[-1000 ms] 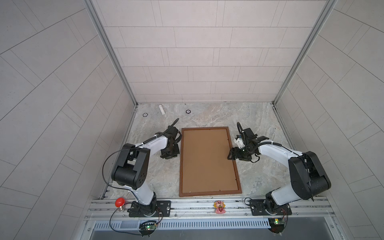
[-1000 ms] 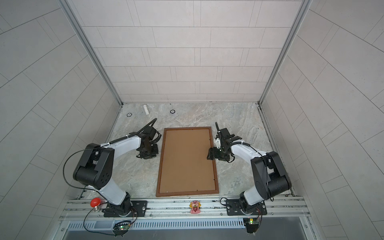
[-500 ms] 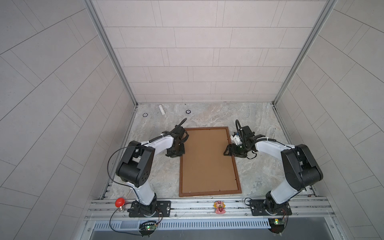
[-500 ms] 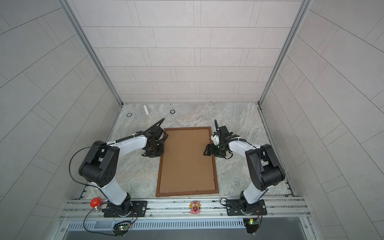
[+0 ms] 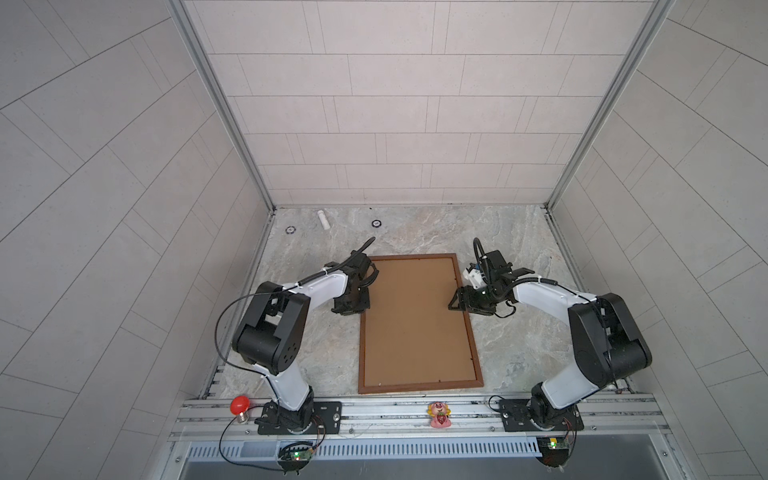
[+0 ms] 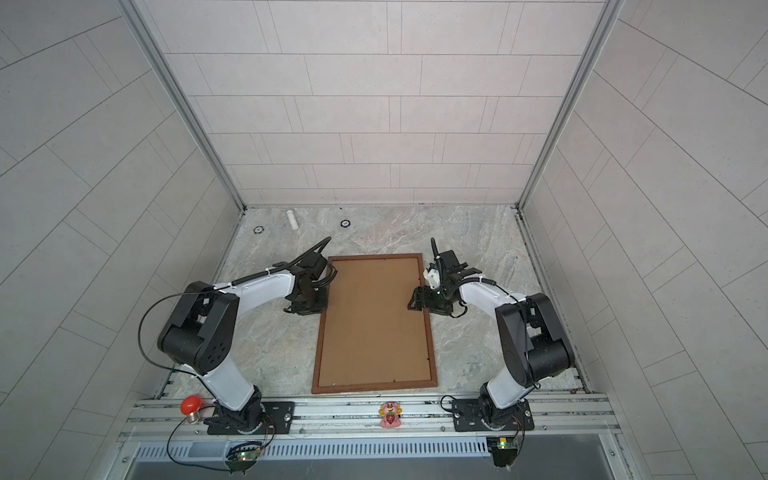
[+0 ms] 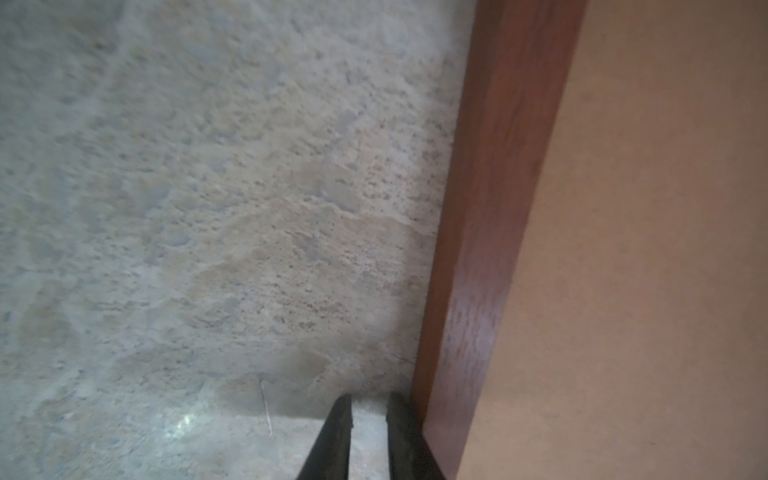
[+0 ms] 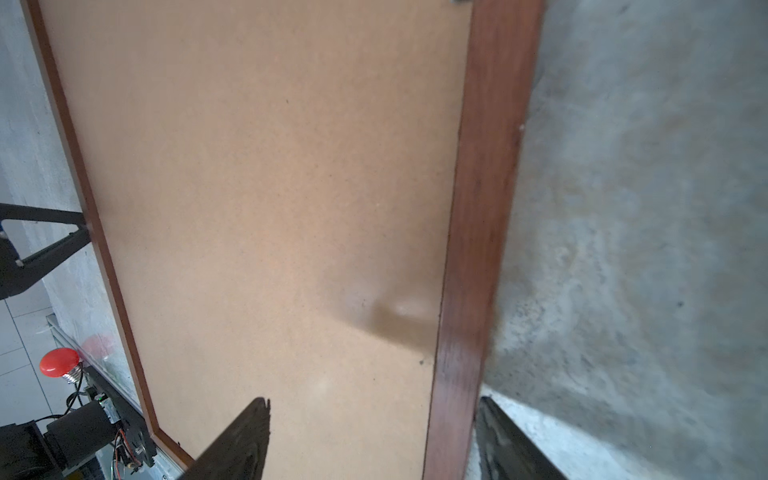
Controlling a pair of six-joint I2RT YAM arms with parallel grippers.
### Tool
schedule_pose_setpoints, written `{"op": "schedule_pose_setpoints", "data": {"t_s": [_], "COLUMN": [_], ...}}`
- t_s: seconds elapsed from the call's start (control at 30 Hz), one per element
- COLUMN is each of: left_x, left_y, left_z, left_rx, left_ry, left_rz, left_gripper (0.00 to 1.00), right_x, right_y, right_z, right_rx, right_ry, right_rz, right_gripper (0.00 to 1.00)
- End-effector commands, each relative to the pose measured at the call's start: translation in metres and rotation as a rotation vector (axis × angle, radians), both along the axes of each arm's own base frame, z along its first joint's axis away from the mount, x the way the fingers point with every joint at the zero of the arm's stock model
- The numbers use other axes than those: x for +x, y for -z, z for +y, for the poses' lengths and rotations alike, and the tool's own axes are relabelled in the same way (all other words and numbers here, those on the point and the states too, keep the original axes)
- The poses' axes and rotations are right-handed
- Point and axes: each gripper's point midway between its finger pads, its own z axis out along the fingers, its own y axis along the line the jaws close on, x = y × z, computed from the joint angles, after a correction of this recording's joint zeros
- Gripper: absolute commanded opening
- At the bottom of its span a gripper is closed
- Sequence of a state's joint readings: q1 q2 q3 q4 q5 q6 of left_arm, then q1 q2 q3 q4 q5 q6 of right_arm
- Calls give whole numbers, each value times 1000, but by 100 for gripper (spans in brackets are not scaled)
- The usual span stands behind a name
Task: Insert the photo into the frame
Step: 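Lower both grippers to grip the frame's long wooden sides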
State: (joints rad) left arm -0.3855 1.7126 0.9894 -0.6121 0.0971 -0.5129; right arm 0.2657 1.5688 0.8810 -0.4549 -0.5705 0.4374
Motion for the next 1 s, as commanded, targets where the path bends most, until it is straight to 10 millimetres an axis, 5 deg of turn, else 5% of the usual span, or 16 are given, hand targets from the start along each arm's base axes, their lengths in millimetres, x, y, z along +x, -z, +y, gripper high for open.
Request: {"op": "schedule_pose_setpoints", "data": {"t_s": [0.0, 0.17, 0.37, 0.97], "left_x": [-9, -8, -16, -24], "left_y": [-8, -16, 4, 12], "left_z": [-2, 18, 24, -21], "left_rx": [-9, 32, 26, -146], "left_ry": [37, -16, -64, -2], "left_rz": [19, -12, 21, 83], "left_gripper": [23, 24, 24, 24], "right_x": [0, 3, 3, -7], "right_y": [-12, -16, -17, 25], "right_z": [5, -18, -39, 1], "right_rx": [5, -124, -233, -7], "right_ry": [-37, -16, 8, -28], "right_rz": [-29, -85, -127, 33], "right_gripper": [76, 81, 84, 84]}}
